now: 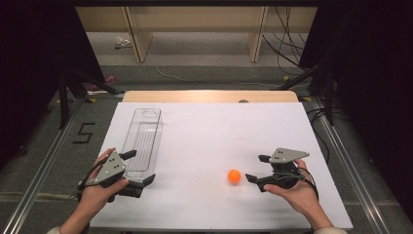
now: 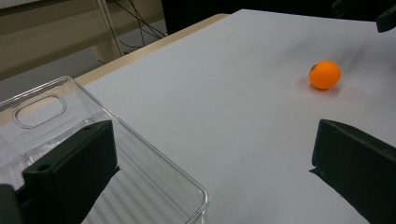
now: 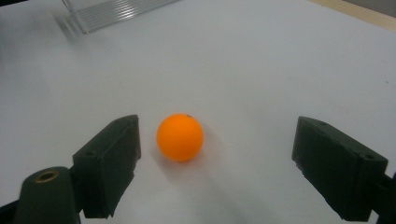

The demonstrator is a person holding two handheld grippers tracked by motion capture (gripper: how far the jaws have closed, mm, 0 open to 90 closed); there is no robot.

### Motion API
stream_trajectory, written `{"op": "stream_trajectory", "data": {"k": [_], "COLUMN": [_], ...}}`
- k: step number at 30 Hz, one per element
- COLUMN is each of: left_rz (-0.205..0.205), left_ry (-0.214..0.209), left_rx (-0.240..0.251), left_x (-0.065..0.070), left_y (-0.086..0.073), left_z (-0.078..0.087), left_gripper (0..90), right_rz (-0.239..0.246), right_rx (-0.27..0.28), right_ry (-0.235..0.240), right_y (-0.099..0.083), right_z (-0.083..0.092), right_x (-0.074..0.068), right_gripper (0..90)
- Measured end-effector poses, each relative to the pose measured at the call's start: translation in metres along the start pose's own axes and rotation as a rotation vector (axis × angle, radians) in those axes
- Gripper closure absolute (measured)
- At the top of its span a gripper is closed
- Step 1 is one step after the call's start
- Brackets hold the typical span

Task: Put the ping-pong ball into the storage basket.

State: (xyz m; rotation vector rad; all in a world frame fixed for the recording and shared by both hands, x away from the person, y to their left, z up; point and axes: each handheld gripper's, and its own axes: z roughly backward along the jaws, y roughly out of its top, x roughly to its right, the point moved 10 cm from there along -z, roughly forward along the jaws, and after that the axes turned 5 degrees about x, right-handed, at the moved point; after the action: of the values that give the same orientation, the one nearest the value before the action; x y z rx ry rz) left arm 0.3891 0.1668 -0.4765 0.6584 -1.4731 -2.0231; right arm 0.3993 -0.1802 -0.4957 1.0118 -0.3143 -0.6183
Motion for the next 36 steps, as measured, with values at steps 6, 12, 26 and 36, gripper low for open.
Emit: {"op": "stream_trajectory", "data": {"k": [6, 12, 26, 36], "left_rz": [0.0, 0.0, 0.003, -0.001], "left_ry": [0.0, -0.003, -0.003, -0.003], "left_rx": [-0.001, -0.001, 0.001, 0.001], "left_x": [0.001, 0.002, 0.002, 0.002], "left_y": [0.0, 0.0, 0.001, 0.001], "left_z": [0.0, -0.001, -0.001, -0.001], "left_gripper": [0.0, 0.0, 0.0, 0.0], "right_rz": [0.012, 0.028, 0.058, 0.076], "right_rx": [-0.013, -0.036, -0.088, -0.133], "right_ry": [0.01, 0.025, 0.065, 0.09], "right_y": [0.0, -0.002, -0.005, -0.009], "right_z": [-0.007, -0.015, -0.037, -0.053], "right_x": [-0.002, -0.005, -0.013, -0.018], "right_gripper": [16.4, 16.4, 16.4, 16.7]}}
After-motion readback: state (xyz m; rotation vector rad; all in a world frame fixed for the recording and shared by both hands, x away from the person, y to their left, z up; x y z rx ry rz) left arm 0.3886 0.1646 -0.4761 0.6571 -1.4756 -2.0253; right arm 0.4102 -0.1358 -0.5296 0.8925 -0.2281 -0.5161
